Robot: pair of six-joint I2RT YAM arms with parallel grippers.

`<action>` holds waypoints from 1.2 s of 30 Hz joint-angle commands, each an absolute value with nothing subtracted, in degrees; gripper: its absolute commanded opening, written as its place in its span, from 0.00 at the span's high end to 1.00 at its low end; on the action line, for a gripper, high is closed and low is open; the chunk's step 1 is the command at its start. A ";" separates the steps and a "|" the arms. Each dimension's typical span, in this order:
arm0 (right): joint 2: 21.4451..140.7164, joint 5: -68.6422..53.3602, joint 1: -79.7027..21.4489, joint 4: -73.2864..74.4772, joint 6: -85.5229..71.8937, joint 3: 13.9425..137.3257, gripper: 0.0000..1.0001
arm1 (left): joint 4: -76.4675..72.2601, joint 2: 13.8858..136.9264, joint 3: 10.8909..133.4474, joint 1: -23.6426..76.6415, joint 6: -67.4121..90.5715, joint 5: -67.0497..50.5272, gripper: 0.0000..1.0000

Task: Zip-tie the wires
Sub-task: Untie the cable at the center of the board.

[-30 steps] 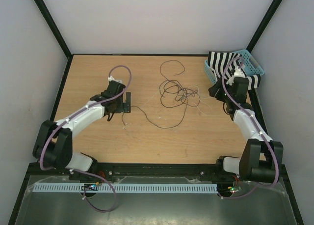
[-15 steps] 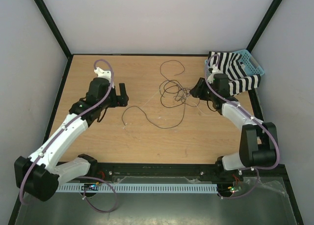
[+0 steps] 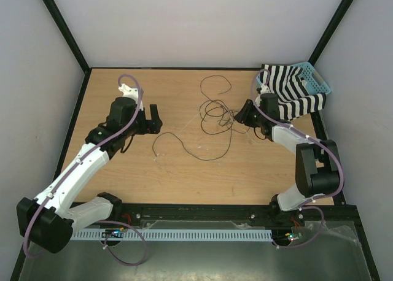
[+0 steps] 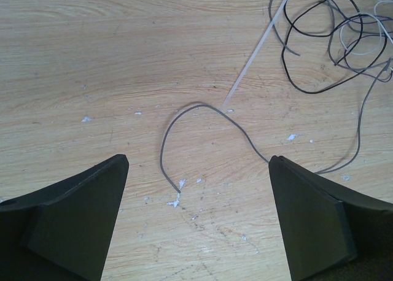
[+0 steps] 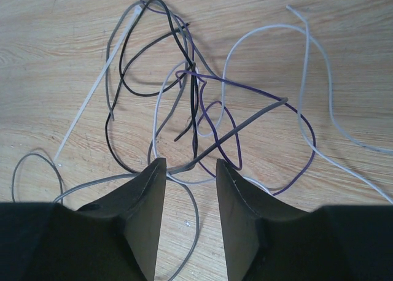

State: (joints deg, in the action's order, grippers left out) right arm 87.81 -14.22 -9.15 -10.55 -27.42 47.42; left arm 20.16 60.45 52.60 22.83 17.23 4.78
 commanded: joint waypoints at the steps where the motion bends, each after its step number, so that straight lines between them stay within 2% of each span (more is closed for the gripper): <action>1: 90.77 -13.88 -9.97 -13.09 -29.20 49.58 0.53 | 19.68 61.04 53.26 22.72 16.67 4.00 0.01; 4: 92.44 -12.69 -10.73 -13.91 -29.69 50.38 0.56 | 19.68 61.21 53.39 22.76 16.61 3.92 0.01; 6: 93.24 -12.40 -11.06 -14.61 -29.98 50.83 0.63 | 19.68 61.19 53.35 22.76 16.56 3.81 0.01; 10: 93.22 -12.09 -11.07 -14.32 -29.55 53.44 0.85 | 19.77 60.71 53.67 22.76 16.12 3.58 0.01; 15: 91.41 -9.74 -11.07 -7.68 -26.07 62.74 0.99 | 19.65 60.31 55.52 22.76 14.66 0.34 0.01; 23: 85.84 -10.30 -11.10 -6.41 -22.09 72.38 1.00 | 19.42 58.56 56.14 22.76 13.62 -0.60 0.01; 29: 84.95 -17.71 -10.82 -3.16 -20.05 82.59 1.00 | 16.23 57.14 57.69 22.67 13.73 -2.81 0.01; 36: 85.06 -15.64 -10.72 0.31 -19.61 90.46 1.00 | 5.09 61.19 60.84 22.68 13.68 -15.32 0.01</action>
